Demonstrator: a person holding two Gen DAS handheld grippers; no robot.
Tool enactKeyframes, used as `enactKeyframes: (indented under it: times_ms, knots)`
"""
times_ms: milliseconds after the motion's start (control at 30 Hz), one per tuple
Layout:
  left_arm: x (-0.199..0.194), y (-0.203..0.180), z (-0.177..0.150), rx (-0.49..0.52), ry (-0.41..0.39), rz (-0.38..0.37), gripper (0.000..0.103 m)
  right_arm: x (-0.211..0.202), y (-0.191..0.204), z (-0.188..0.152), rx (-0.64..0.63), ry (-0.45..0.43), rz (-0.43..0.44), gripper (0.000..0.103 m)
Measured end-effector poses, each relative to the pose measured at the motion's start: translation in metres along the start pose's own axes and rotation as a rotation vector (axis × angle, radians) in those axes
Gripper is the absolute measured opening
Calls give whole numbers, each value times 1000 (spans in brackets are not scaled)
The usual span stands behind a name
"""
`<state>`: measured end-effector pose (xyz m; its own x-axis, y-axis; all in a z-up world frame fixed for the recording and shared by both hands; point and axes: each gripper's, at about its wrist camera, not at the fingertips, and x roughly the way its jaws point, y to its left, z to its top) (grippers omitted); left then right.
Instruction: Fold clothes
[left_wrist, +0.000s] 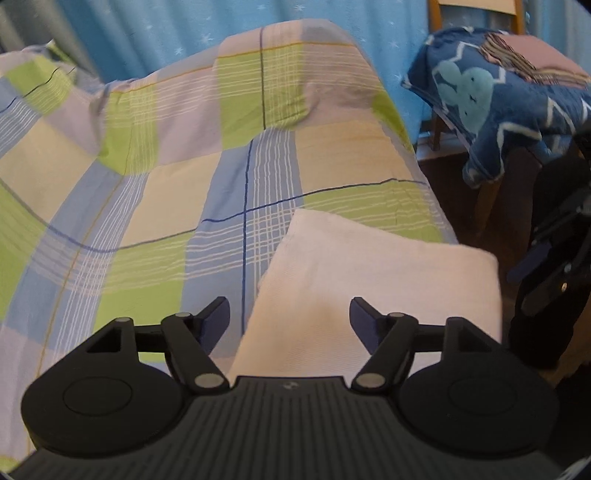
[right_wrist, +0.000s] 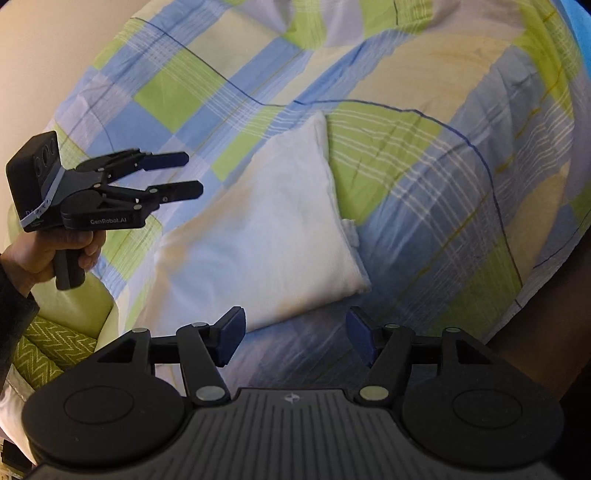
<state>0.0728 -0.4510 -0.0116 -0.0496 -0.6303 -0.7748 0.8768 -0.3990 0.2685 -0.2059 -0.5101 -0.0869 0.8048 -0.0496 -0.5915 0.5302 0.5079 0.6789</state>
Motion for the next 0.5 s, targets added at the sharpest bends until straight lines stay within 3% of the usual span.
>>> enactKeyframes:
  times_ms: [100,233,433,500]
  knots:
    - [25,24,0,4,8,-84,65,9,-4,6,36,61,-5,64]
    - [59,49,11,-15,78,-215,61,17,-6,13,151,114,-2,64]
    - [97,61,46,93,237,-385,61,23,-2,8,390,96,67,65]
    - [111,68,56,117,279,-451,60,29,-3,1,436,84,50,65]
